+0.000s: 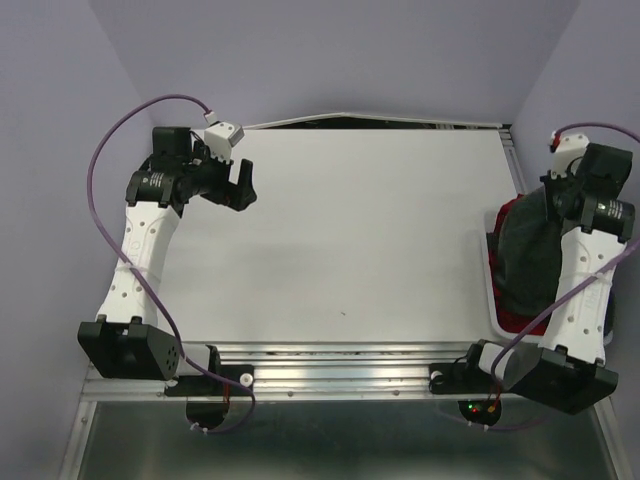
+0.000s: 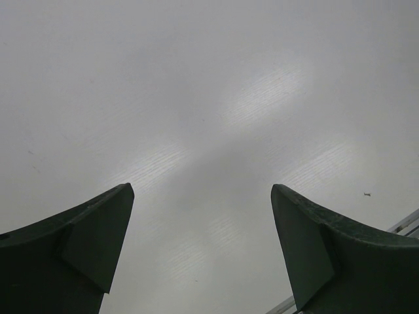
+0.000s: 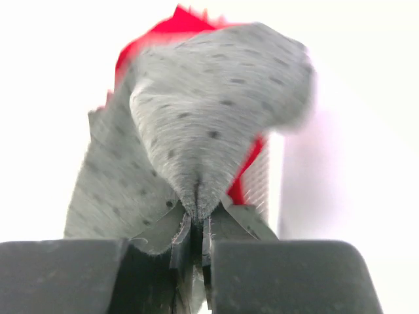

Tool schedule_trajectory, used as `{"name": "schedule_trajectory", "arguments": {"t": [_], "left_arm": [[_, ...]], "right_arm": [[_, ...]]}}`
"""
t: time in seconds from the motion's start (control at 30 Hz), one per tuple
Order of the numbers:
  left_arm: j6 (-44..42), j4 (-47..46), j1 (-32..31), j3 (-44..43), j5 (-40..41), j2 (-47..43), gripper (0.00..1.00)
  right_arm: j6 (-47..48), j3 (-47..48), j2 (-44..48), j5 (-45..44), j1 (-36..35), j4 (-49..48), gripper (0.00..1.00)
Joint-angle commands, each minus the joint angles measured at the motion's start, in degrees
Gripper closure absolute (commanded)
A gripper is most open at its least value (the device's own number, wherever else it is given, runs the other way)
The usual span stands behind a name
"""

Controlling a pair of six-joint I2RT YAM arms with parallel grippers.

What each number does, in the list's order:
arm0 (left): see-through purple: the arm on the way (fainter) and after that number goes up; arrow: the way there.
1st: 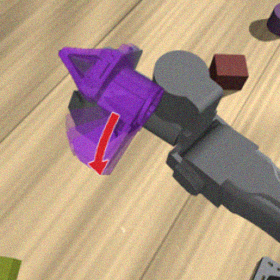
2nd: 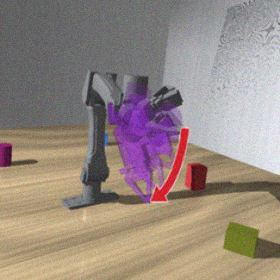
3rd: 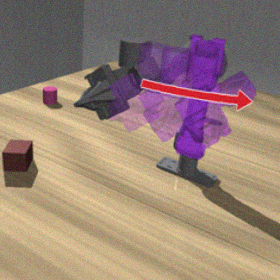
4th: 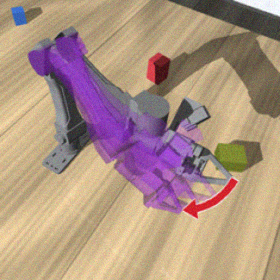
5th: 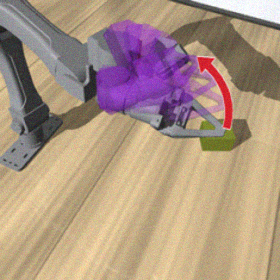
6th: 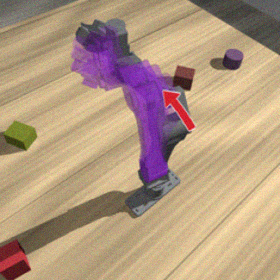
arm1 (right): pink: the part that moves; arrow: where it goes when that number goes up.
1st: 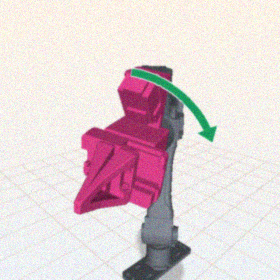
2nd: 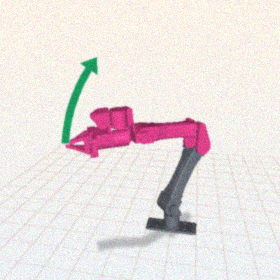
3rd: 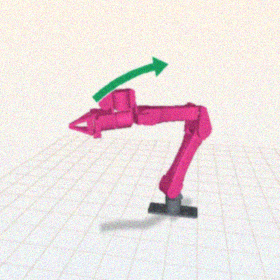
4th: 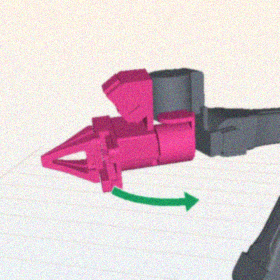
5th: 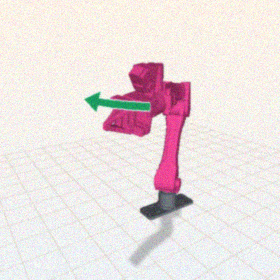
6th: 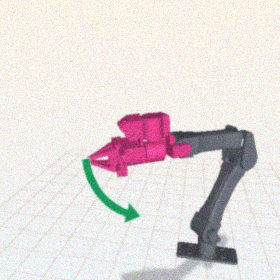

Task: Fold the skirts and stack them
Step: Grab the skirt from the pile, then move the skirt to the center of the board

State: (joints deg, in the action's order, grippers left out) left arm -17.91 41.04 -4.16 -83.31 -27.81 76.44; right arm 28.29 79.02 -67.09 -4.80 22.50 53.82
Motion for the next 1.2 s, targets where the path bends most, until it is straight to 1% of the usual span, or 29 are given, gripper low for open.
{"name": "schedule_trajectory", "arguments": {"t": [0.0,0.07,0.13,0.17,0.2,0.27,0.3,0.37,0.4,0.47,0.5,0.53,0.57,0.6,0.63,0.67,0.7,0.73,0.77,0.8,0.83,0.9,0.93,0.97,1.0,1.03,1.07,1.1,1.17], "left_arm": [[-1.51,0.89,-0.41,-4.84,-5.14,0.46,0.01],[-1.42,0.63,-0.41,-5.46,-5.93,0.64,0.01],[-0.99,-0.25,-0.32,-6.16,-6.9,0.72,0.02],[-0.64,-0.6,-0.32,-6.43,-7.16,0.55,0.02],[-0.46,-0.95,-0.32,-6.69,-7.43,0.63,0.02],[0.33,-2.36,0.12,-7.48,-8.04,0.37,0.02],[0.86,-3.67,0.47,-7.66,-8.48,0.02,0.02],[3.31,-5.17,2.22,-8.1,-9.62,-0.24,0.02],[3.93,-6.22,3.01,-8.71,-11.54,-0.24,0.02],[5.77,-7.02,5.55,-9.41,-14.45,0.28,0.02],[6.65,-8.24,7.75,-9.76,-17.16,0.46,0.02],[7.53,-8.95,9.07,-9.86,-18.49,0.55,0.02],[9.45,-9.74,10.3,-9.77,-19.81,0.9,0.02],[10.34,-10.88,12.58,-9.86,-21.91,1.07,0.02],[11.22,-11.06,13.38,-9.94,-22.45,1.6,0.02],[11.23,-11.24,14.09,-9.94,-22.72,1.6,0.02],[11.23,-11.24,14.88,-9.77,-22.81,1.95,0.02],[10.97,-11.33,14.97,-9.51,-22.73,1.87,0.03],[10.79,-11.68,15.06,-8.9,-22.55,1.52,0.03],[10.53,-11.94,15.06,-8.19,-22.37,1.25,0.03],[10.44,-13.08,15.06,-6.45,-22.29,0.47,0.03],[10.18,-13.88,15.06,-4.59,-22.11,-0.33,0.03],[9.39,-14.05,15.06,-3.1,-21.93,-0.77,0.03],[8.78,-13.79,15.06,-2.48,-21.76,-0.77,0.03],[7.9,-13.01,14.98,-1.86,-21.5,-1.29,0.03],[5.54,-12.48,15.06,-0.55,-20.62,-1.65,0.03],[4.3,-12.12,14.71,0.24,-19.83,-2.61,0.04],[2.81,-11.08,14.36,1.12,-18.78,-2.96,0.04],[-2.29,-9.93,12.87,4.2,-14.92,-3.93,0.04]], "right_arm": [[-0.26,16.75,-0.05,9.26,0.35,-1.18,0.99],[-1.22,20.97,-1.2,12.95,0.35,-0.74,0.99],[-2.27,26.24,-2.6,19.72,0.35,-0.39,0.99],[-3.15,27.66,-3.04,21.91,0.35,-0.82,0.99],[-3.59,29.24,-3.48,27.42,0.35,-1.0,0.99],[-6.4,33.11,-4.36,33.07,0.35,-2.22,0.99],[-8.5,34.08,-4.54,39.01,0.35,-3.1,0.99],[-13.32,35.32,-4.54,44.58,0.35,-8.09,0.99],[-17.88,35.15,-4.37,48.7,0.35,-10.99,0.99],[-24.65,35.06,-4.02,53.11,0.35,-20.39,0.99],[-32.43,33.23,-3.14,56.7,0.35,-24.69,0.99],[-36.86,31.91,-2.61,58.65,0.35,-34.39,0.99],[-42.3,30.33,-2.17,60.76,0.35,-40.32,0.99],[-54.54,26.05,-1.47,63.83,0.35,-54.04,0.99],[-60.58,23.74,-1.29,66.12,0.35,-61.13,0.99],[-66.55,21.63,-1.38,66.15,0.35,-67.99,0.99],[-76.53,19.52,-1.64,65.88,-0.61,-73.98,0.99],[-79.42,15.59,-1.99,65.53,-1.66,-83.43,0.99],[-80.23,14.24,-3.47,65.09,-3.32,-85.27,0.99],[-79.02,13.53,-4.44,64.83,-5.6,-84.07,0.99],[-72.92,12.39,-6.54,64.22,-11.63,-75.44,0.99],[-65.51,9.15,-8.23,64.04,-17.38,-65.73,0.99],[-60.25,2.87,-9.28,63.43,-21.84,-58.81,0.99],[-58.55,2.8,-9.29,62.9,-23.37,-56.4,0.99],[-55.05,-5.03,-10.42,62.28,-24.51,-55.07,0.99],[-52.32,-9.11,-11.04,62.28,-25.39,-54.01,0.99],[-48.81,-15.85,-12.7,60.8,-26.1,-51.13,0.99],[-42.42,-18.61,-13.5,59.57,-26.71,-49.18,0.99],[-36.93,-23.45,-14.9,57.2,-26.72,-45.05,0.99]]}}
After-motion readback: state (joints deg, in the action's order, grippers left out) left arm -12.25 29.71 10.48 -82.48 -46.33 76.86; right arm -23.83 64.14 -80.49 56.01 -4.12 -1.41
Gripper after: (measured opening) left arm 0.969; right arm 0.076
